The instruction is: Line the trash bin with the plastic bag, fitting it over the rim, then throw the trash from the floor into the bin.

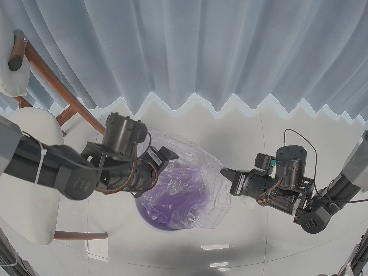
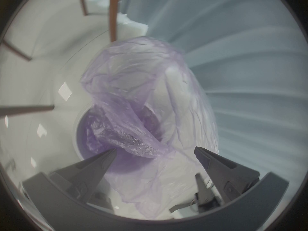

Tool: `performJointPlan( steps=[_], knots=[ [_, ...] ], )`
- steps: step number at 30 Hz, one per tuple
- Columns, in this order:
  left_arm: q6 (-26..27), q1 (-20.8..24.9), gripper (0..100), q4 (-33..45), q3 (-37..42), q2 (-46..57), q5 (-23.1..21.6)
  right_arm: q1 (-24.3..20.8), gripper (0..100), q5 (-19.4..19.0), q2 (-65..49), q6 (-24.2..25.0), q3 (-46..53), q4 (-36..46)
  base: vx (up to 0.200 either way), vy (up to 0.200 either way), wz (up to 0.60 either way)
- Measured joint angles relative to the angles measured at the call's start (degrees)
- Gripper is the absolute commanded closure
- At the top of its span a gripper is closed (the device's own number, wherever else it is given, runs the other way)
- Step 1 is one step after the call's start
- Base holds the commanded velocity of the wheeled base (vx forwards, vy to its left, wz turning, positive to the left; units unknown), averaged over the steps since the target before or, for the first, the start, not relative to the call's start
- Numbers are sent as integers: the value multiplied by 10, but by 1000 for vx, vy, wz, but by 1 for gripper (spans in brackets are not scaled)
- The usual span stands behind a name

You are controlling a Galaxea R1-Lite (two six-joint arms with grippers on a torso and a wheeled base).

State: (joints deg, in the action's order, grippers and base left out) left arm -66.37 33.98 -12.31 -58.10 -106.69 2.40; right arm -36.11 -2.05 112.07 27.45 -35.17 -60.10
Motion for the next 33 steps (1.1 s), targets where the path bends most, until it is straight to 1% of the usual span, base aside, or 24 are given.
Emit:
performJointPlan(
  steps=[3,5,8,16,17,22,25,29,33],
  knots=[
    [-89,0,0,82,-63,-17,14,0,100,0,1,0,2,0,0,0,0],
    [-128,0,0,115,-94,-31,22,0,100,0,3,-1,3,0,0,0,0],
    [-146,-1,0,133,-121,-50,31,-1,100,0,4,-1,4,0,0,0,0],
    [-146,-15,0,133,-158,-101,38,-1,100,1,6,-1,2,0,0,0,0],
    [-145,-17,100,133,-162,-107,38,-1,100,1,6,-1,2,0,0,0,0],
    [-143,-19,100,137,-196,-133,37,-1,100,3,6,-1,2,0,0,0,0],
    [-142,-16,100,151,-202,-136,36,0,100,3,6,0,2,0,0,0,0],
    [-132,-14,100,172,-179,-124,33,3,100,3,7,0,1,0,0,0,0],
    [-107,-16,100,176,-132,-103,32,6,100,2,9,-1,-2,0,0,0,0]
  ],
)
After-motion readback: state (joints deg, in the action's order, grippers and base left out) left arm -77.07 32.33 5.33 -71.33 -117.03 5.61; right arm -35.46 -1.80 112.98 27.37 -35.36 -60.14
